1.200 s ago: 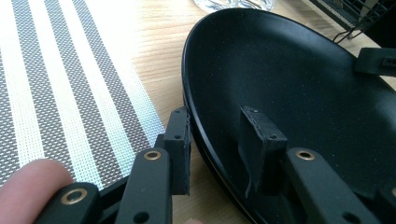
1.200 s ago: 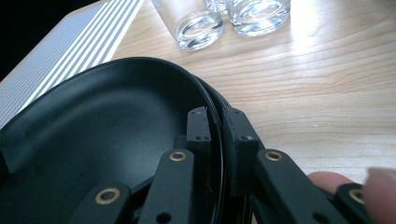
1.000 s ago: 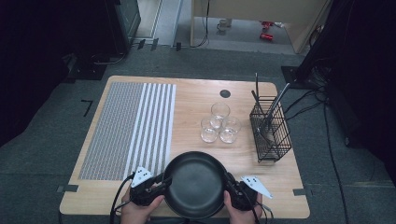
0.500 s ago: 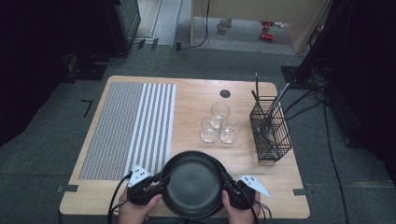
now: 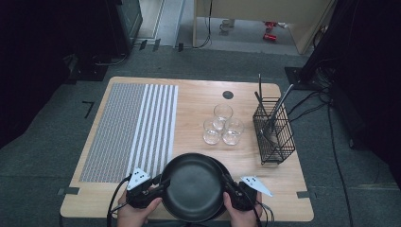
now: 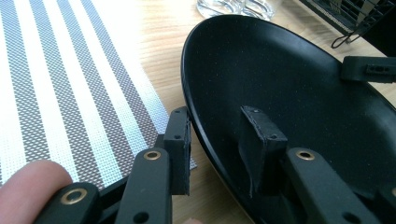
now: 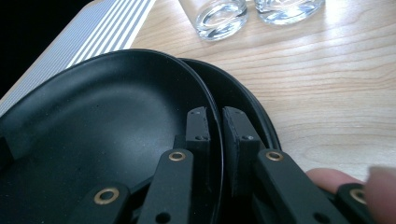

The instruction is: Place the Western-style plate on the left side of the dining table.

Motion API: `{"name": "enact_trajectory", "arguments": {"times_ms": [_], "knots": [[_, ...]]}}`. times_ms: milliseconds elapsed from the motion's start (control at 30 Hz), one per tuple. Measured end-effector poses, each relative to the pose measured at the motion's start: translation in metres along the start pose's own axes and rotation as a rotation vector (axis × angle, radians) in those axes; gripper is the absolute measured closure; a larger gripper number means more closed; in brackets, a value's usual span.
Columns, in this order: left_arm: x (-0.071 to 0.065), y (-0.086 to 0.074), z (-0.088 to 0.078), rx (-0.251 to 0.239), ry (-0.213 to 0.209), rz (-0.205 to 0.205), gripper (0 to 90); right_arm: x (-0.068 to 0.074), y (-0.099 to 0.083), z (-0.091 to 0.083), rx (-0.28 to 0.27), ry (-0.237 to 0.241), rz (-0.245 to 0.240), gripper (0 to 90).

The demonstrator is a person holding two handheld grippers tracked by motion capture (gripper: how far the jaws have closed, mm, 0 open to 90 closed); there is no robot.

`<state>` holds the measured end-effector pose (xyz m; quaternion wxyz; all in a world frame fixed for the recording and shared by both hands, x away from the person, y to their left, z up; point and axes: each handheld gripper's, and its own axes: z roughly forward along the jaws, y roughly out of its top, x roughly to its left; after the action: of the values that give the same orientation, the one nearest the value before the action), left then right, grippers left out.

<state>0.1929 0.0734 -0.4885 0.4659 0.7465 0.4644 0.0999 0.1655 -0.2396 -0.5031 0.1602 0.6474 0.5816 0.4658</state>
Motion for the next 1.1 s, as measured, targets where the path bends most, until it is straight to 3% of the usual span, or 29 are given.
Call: {"name": "enact_trajectory", "arguments": {"times_ms": [267, 500, 833, 1100], "knots": [[0.0002, -0.0009, 0.0, -0.005, -0.003, 0.013, 63.2, 0.0006, 0.0001, 0.0025, 0.009, 0.027, -0.007, 79.7], [0.002, -0.002, 0.0013, 0.011, -0.033, 0.024, 60.2, -0.0036, 0.0015, 0.0028, 0.024, 0.059, 0.002, 77.8], [0.006, -0.0034, 0.0021, 0.021, -0.084, -0.028, 60.9, -0.0067, -0.0002, 0.0038, 0.044, 0.078, 0.027, 78.2], [0.0058, -0.0021, -0.0001, 0.007, -0.076, -0.035, 63.3, -0.0041, 0.0002, 0.0049, 0.044, 0.062, 0.025, 78.8]]}}
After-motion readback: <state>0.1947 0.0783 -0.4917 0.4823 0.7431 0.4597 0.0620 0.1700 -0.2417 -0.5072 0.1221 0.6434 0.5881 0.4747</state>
